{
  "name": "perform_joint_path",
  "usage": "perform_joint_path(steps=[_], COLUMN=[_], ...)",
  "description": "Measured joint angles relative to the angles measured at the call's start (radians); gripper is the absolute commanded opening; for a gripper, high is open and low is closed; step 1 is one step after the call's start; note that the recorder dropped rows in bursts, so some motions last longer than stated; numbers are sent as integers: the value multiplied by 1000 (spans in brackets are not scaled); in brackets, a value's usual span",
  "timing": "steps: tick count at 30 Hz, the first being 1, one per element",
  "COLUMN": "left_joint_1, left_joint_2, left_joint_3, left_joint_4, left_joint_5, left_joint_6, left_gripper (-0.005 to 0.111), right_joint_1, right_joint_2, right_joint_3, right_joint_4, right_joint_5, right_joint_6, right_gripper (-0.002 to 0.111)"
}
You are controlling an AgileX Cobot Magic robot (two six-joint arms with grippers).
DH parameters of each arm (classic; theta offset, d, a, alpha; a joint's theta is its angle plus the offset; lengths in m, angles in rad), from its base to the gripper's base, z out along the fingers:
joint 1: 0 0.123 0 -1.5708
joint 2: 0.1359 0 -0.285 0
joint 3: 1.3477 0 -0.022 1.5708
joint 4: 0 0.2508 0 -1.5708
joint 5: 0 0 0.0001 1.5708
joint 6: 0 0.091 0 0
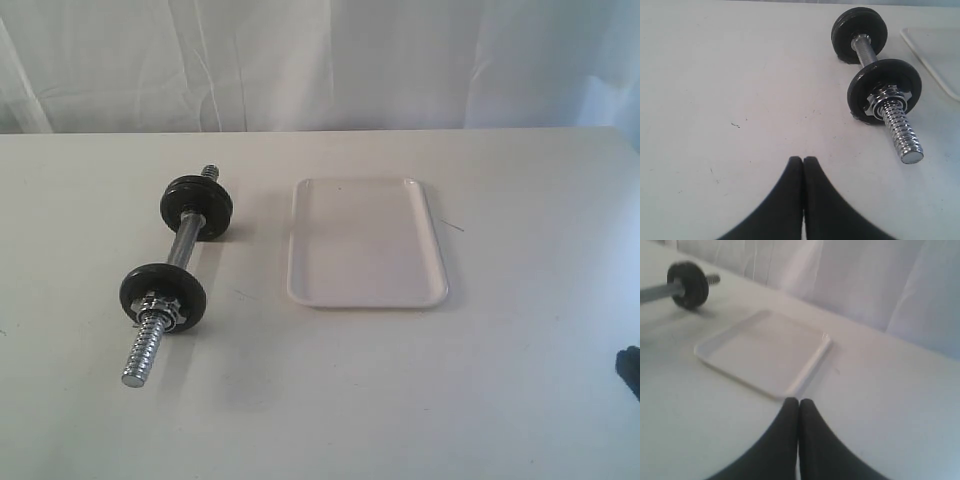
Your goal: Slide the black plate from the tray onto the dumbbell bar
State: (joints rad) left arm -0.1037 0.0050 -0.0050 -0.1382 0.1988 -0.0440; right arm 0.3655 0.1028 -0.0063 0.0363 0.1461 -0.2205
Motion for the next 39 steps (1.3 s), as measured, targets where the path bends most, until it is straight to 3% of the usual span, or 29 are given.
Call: perform_joint_path(steps=[12,22,29,39], left_joint_1=[0,0,0,0], left_joint_2=[-2,-2,-2,-2], left_joint_3=[1,1,1,1], left_joint_4=[4,4,4,4], left_joint_5=[-2,-2,-1,-1], left_joint_6=[0,0,0,0], left_gripper=[0,0,0,0], right_joint_1=[-228,-236,-236,-238], right_joint_2=[-96,-96,-98,-98], right_joint_3=[0,0,6,6], right_joint_4=[0,0,0,0], right_joint_5=[-71,-48,204,199], right_joint_6=[0,0,0,0], right_gripper=[0,0,0,0])
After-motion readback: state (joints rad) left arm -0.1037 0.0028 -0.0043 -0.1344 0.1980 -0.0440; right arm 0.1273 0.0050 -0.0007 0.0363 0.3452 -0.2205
